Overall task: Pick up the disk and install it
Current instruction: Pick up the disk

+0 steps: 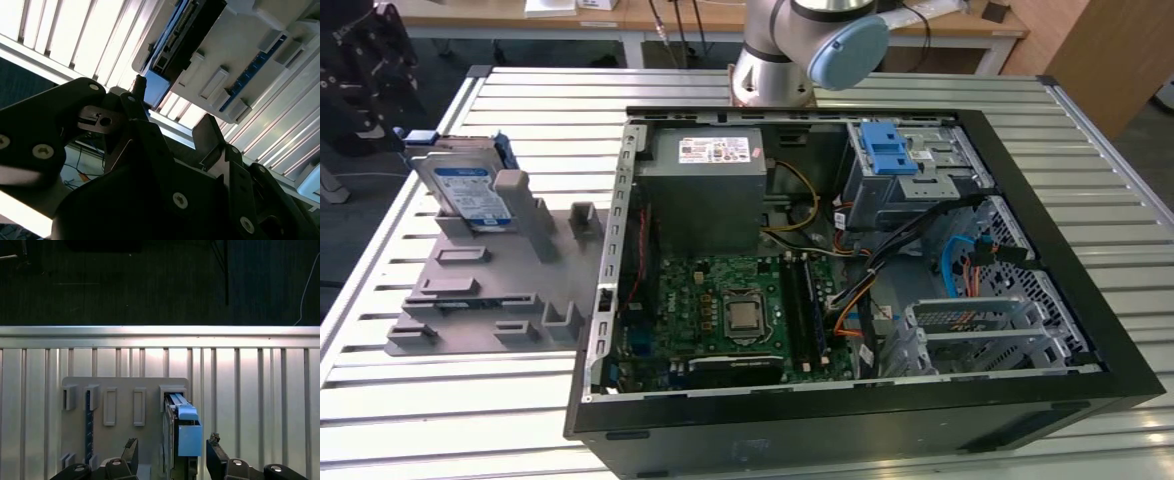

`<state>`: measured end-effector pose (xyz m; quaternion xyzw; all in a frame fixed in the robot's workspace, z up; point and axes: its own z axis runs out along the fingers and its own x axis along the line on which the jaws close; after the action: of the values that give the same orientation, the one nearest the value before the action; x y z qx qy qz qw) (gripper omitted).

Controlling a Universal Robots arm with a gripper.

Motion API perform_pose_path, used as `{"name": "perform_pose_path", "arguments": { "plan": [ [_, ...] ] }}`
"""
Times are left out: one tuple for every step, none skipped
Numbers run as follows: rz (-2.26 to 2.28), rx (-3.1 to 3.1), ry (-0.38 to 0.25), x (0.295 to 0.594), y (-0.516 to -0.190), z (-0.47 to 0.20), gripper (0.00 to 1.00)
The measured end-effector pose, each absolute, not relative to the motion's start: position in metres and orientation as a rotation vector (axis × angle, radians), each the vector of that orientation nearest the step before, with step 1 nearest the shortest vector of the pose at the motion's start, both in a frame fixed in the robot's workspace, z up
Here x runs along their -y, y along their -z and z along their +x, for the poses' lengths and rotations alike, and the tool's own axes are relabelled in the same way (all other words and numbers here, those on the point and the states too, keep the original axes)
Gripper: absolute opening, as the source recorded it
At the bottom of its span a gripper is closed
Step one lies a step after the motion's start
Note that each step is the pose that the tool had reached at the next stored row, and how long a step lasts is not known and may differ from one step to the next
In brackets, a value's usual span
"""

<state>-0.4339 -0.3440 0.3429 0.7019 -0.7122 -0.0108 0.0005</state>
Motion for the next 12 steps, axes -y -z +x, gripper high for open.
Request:
{"name": "perform_pose_path", "arguments": {
  "plan": [
    [2.204, 2.237, 0.034, 0.3439, -0.3427, -0.4339, 0.65],
    [2.204, 2.238, 0.034, 0.3439, -0.3424, -0.4339, 0.65],
    [2.203, 2.238, 0.034, 0.3438, -0.3421, -0.4339, 0.65],
    [2.203, 2.239, 0.034, 0.3438, -0.3418, -0.4339, 0.65],
    [2.202, 2.239, 0.034, 0.3437, -0.3415, -0.4339, 0.65],
    [2.202, 2.239, 0.034, 0.3436, -0.3413, -0.4339, 0.65],
    [2.201, 2.24, 0.034, 0.3436, -0.3411, -0.4339, 0.65],
    [2.201, 2.24, 0.034, 0.3435, -0.3408, -0.4339, 0.65],
    [2.2, 2.241, 0.034, 0.3435, -0.3404, -0.4339, 0.65],
    [2.2, 2.242, 0.034, 0.3433, -0.3401, -0.4339, 0.65],
    [2.199, 2.242, 0.034, 0.3432, -0.3399, -0.4339, 0.65],
    [2.198, 2.243, 0.034, 0.3432, -0.3397, -0.4339, 0.65]
  ]
}}
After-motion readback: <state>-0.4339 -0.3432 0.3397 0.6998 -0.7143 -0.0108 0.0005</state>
